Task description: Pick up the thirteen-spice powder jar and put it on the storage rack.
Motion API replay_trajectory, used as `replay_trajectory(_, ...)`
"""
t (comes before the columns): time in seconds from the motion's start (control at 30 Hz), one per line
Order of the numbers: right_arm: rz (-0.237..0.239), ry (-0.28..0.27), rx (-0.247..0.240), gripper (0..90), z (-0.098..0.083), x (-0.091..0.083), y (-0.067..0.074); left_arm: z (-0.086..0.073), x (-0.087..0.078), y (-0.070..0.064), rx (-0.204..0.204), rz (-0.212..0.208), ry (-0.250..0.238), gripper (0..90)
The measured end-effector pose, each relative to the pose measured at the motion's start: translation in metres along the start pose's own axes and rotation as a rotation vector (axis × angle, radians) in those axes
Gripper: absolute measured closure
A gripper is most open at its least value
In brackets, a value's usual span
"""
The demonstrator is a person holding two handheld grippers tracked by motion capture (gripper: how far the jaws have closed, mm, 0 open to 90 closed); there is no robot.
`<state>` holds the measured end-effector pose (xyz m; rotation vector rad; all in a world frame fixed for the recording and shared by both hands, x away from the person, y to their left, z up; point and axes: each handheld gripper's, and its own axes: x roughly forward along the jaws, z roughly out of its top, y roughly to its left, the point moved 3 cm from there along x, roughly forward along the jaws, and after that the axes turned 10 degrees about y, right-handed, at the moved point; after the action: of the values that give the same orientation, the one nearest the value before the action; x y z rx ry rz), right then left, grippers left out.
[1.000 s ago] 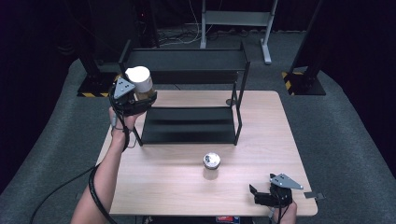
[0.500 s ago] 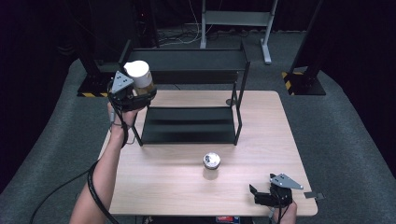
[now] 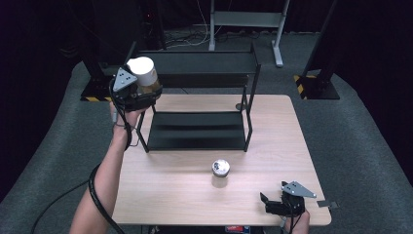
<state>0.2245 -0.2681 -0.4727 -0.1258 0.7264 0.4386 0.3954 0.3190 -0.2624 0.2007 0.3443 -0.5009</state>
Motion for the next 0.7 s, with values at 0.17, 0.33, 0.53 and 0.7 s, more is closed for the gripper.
replay_trajectory(0.17, -0.001, 0.002, 0.0, 2.6, 0.0, 0.0, 0.0, 0.006, -0.001, 0.001, -0.001, -0.005, -0.004, 29.9)
replay_trajectory(0.33, 0.0, 0.003, 0.001, 2.5, 0.0, 0.0, 0.0, 0.012, -0.003, 0.001, 0.005, -0.006, -0.007, 29.9)
replay_trajectory(0.53, 0.001, 0.002, 0.002, 2.5, 0.0, 0.0, 0.0, 0.017, -0.004, 0.002, 0.004, -0.008, -0.014, 29.9)
replay_trajectory(0.7, 0.003, 0.004, 0.0, 2.5, 0.001, 0.0, 0.0, 0.021, -0.004, 0.002, 0.001, -0.011, -0.017, 29.9)
